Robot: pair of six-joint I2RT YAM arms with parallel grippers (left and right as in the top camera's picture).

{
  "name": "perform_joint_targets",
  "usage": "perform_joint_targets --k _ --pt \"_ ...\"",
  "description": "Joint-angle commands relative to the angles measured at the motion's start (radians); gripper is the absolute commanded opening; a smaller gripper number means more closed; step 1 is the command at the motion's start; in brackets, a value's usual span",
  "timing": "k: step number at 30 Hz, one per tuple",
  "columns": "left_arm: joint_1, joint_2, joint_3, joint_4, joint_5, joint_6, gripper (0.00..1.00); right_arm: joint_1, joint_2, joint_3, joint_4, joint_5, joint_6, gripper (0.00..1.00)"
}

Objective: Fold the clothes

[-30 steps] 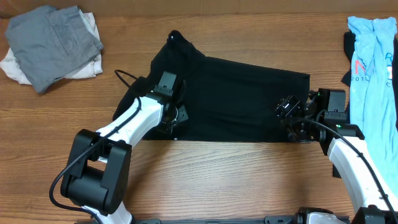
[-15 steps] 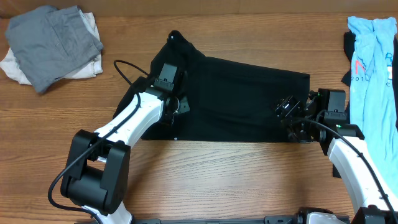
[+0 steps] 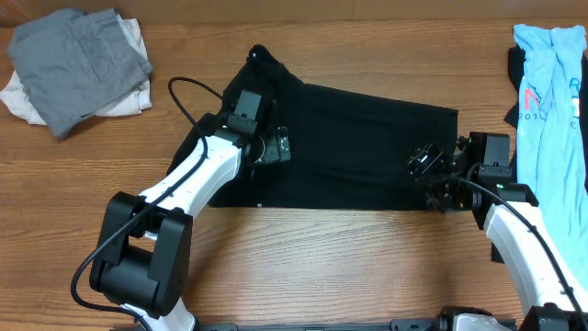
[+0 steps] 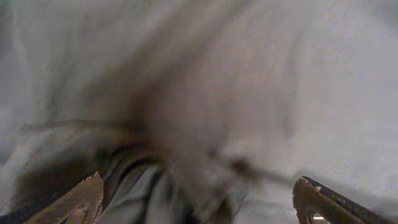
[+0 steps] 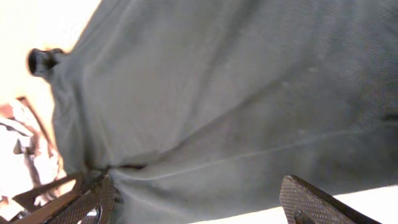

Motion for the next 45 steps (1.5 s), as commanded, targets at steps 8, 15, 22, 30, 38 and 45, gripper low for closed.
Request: perform_joint_targets --k 8,15,22,30,38,45 --pt "0.038 -0.031 0.179 -0.475 -0.024 0.039 0.86 0.004 0.002 0.022 -0.084 0.084 -0.052 0.72" --pt "0.038 -0.025 0.118 -0.551 0.023 0.028 0.28 0.004 0.029 0.019 -0.116 0.097 -0.052 0.39" --pt "0.039 -0.004 0.048 -0.471 0.053 0.028 0.04 0.004 0.145 0.019 -0.081 0.095 -0.051 0.12" --pt "0.082 0.074 0.037 -0.462 0.004 0.027 0.04 0.004 0.184 0.019 -0.024 0.092 -0.052 0.08" --pt "0.198 0.206 0.037 -0.463 0.043 0.048 0.04 0.004 0.184 0.018 -0.041 0.091 -0.051 0.08" --pt "0.227 0.207 0.051 -0.464 0.005 0.051 0.04 0.004 0.184 0.018 -0.07 0.088 -0.048 0.07"
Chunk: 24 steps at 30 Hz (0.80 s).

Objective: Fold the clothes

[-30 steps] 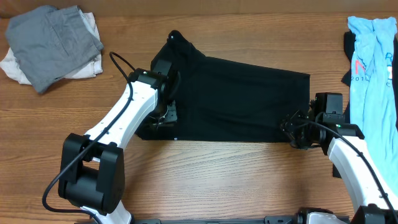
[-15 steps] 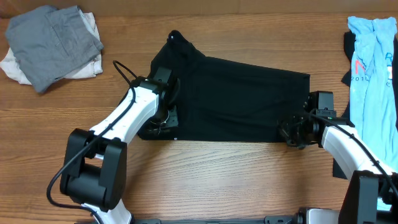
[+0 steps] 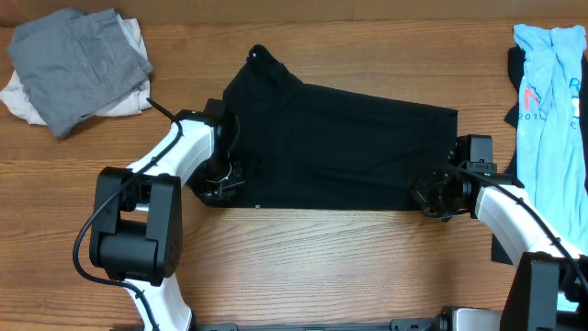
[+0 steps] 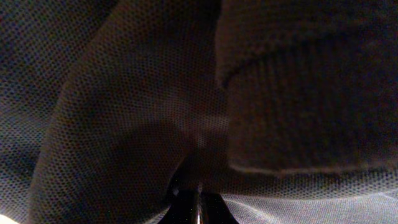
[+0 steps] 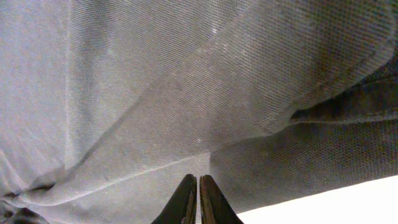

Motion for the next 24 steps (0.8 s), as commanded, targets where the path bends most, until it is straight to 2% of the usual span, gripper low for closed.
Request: perform_joint_targets --k 1,4,9,24 --pt "0.031 0.064 -0.011 -0.003 -0.118 0.01 0.04 0.004 0.001 0.018 -0.018 -0.005 0.003 0.07" --pt "0.031 0.064 -0.01 -0.039 -0.125 0.009 0.04 0.004 0.001 0.018 -0.041 -0.002 0.003 0.07" --pt "0.031 0.064 -0.01 -0.106 -0.204 -0.072 0.04 0.004 0.001 0.018 -0.063 0.055 0.056 0.07" --pt "0.031 0.064 -0.009 -0.116 -0.188 -0.068 0.04 0.004 0.001 0.008 -0.122 0.011 0.056 0.08"
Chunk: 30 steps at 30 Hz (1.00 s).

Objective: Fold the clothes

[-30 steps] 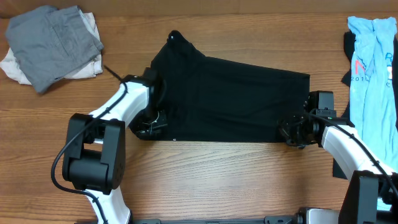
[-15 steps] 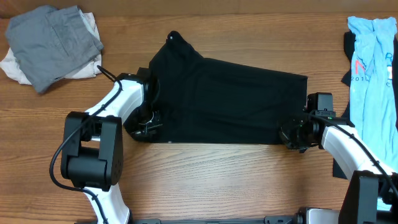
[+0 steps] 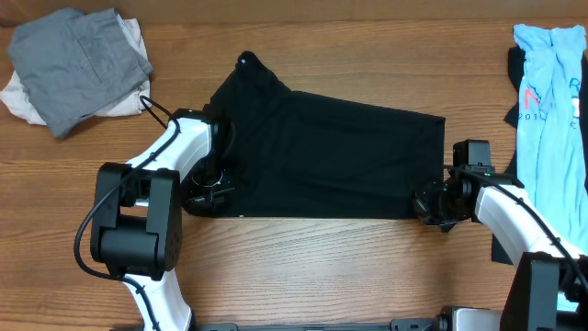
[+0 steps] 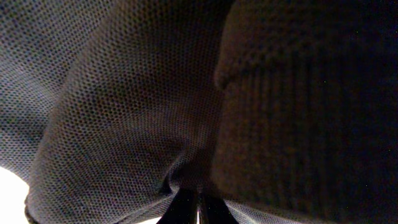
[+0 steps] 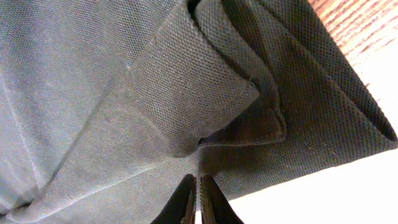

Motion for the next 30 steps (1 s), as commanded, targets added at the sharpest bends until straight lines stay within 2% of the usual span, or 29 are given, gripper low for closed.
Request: perform_joint_targets --k 1,15,30 --pt "0.013 0.039 -0.021 0.003 -0.05 -0.017 0.04 0.004 0.001 0.008 0.008 0.012 0.006 0.08" --pt "0.013 0.039 -0.021 0.004 -0.043 -0.006 0.05 0.004 0.069 0.008 0.079 0.019 0.03 0.09" --pt "0.013 0.039 -0.021 0.015 -0.043 -0.006 0.04 0.004 0.069 0.009 0.331 0.05 0.085 0.15"
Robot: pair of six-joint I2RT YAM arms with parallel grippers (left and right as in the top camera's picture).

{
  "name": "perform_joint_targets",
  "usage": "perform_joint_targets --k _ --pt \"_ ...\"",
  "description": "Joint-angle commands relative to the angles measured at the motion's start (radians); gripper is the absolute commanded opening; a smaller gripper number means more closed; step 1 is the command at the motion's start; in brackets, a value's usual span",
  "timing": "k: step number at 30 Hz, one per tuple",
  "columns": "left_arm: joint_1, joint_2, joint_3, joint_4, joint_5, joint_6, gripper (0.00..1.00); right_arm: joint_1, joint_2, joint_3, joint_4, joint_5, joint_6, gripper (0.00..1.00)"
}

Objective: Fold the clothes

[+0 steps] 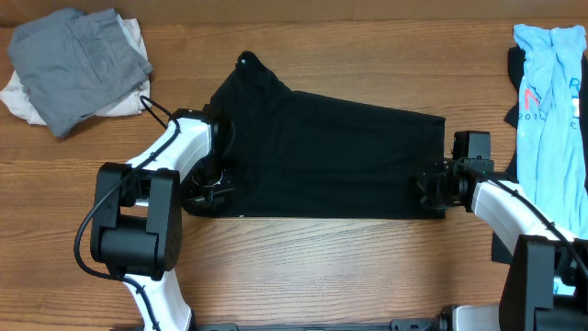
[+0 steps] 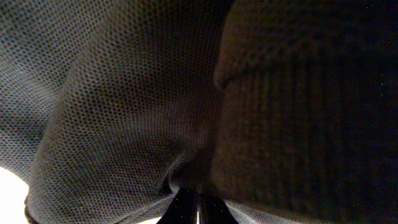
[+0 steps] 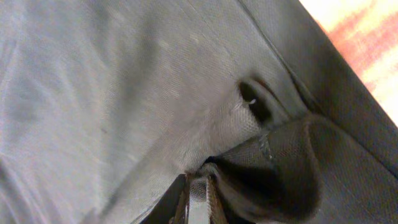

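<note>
A black shirt [image 1: 322, 156] lies spread flat across the middle of the wooden table [image 1: 303, 267]. My left gripper [image 1: 204, 196] sits at its near left corner; in the left wrist view the left gripper [image 2: 198, 205] is shut on dark mesh fabric [image 2: 124, 124], beside a ribbed cuff [image 2: 298, 106]. My right gripper [image 1: 430, 190] is at the shirt's near right corner. In the right wrist view the right gripper [image 3: 199, 198] pinches a bunched fold of the shirt [image 3: 124, 93], with cloth between nearly closed jaws.
A pile of folded grey and white clothes [image 1: 78, 60] sits at the far left corner. A light blue shirt [image 1: 551, 101] lies over a dark garment [image 1: 516, 69] at the right edge. Bare wood runs along the near side.
The right gripper has shifted a little away from the near edge, and the shirt's right corner now bunches in a fold around it. The left gripper and the rest of the shirt look unchanged.
First both grippers were open over the shirt, the left near its upper left, the right at its right edge. Then each was shut on a near corner. Then the shirt lay shifted left and nearer. Now the right corner is bunched.
</note>
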Motion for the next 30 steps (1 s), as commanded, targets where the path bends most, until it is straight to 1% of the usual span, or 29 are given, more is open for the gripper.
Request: perform_joint_targets --k 1,3,4,9,12,13,14,16,18,19,20,22,23,24,26,27,28,29,30 --pt "0.013 0.039 -0.021 0.019 -0.043 -0.006 0.04 0.004 0.003 0.009 0.042 0.066 0.011 0.15" --pt "0.013 0.039 -0.019 0.046 -0.043 -0.006 0.04 0.004 0.009 0.009 0.072 0.172 0.01 0.16" --pt "0.013 0.039 -0.015 0.052 -0.043 -0.003 0.04 0.004 0.013 0.009 0.087 0.195 0.006 0.16" --pt "0.013 0.038 0.029 0.076 -0.047 0.029 0.04 0.003 0.028 0.011 0.185 0.21 -0.039 0.16" --pt "0.013 0.019 0.084 0.053 -0.062 0.036 0.04 -0.002 0.024 0.061 0.158 0.194 -0.043 0.17" --pt "0.013 0.005 0.108 0.038 -0.066 0.037 0.04 -0.003 0.021 0.09 0.126 0.193 -0.043 0.21" --pt "0.013 -0.01 0.13 0.027 -0.066 0.045 0.04 -0.004 0.018 0.12 0.089 0.192 -0.046 0.29" --pt "0.013 -0.053 0.18 0.003 -0.068 0.06 0.04 -0.004 0.012 0.201 -0.006 0.193 -0.06 0.5" --pt "0.013 -0.1 0.224 -0.017 -0.077 0.071 0.04 -0.004 0.011 0.294 -0.11 0.196 -0.097 0.79" --pt "0.013 -0.122 0.242 -0.028 -0.085 0.073 0.06 -0.004 0.011 0.339 -0.162 0.205 -0.103 0.87" --pt "0.013 -0.143 0.259 -0.04 -0.091 0.073 0.12 -0.004 0.011 0.378 -0.208 0.217 -0.103 0.91" --pt "0.013 -0.181 0.29 -0.061 -0.091 0.073 0.24 -0.004 0.011 0.462 -0.292 0.224 -0.118 0.96" --pt "0.013 -0.199 0.303 -0.061 -0.088 0.074 0.34 -0.004 0.011 0.507 -0.327 0.217 -0.135 0.99" --pt "0.013 -0.211 0.313 -0.054 -0.087 0.073 0.38 -0.004 0.011 0.536 -0.341 0.206 -0.151 1.0" --pt "0.012 -0.221 0.33 -0.024 -0.053 0.1 0.5 -0.004 0.011 0.574 -0.339 0.175 -0.178 1.0" --pt "0.013 -0.221 0.34 -0.003 -0.01 0.134 0.63 -0.004 0.011 0.585 -0.33 0.16 -0.181 1.0" --pt "0.013 -0.221 0.348 0.021 0.039 0.161 0.87 -0.004 0.011 0.593 -0.316 0.145 -0.181 1.0" --pt "0.013 -0.221 0.357 0.052 0.091 0.18 1.0 -0.004 0.011 0.597 -0.296 0.127 -0.183 1.0" --pt "0.013 -0.221 0.367 0.077 0.127 0.197 1.0 -0.004 0.011 0.598 -0.274 0.106 -0.202 1.0"
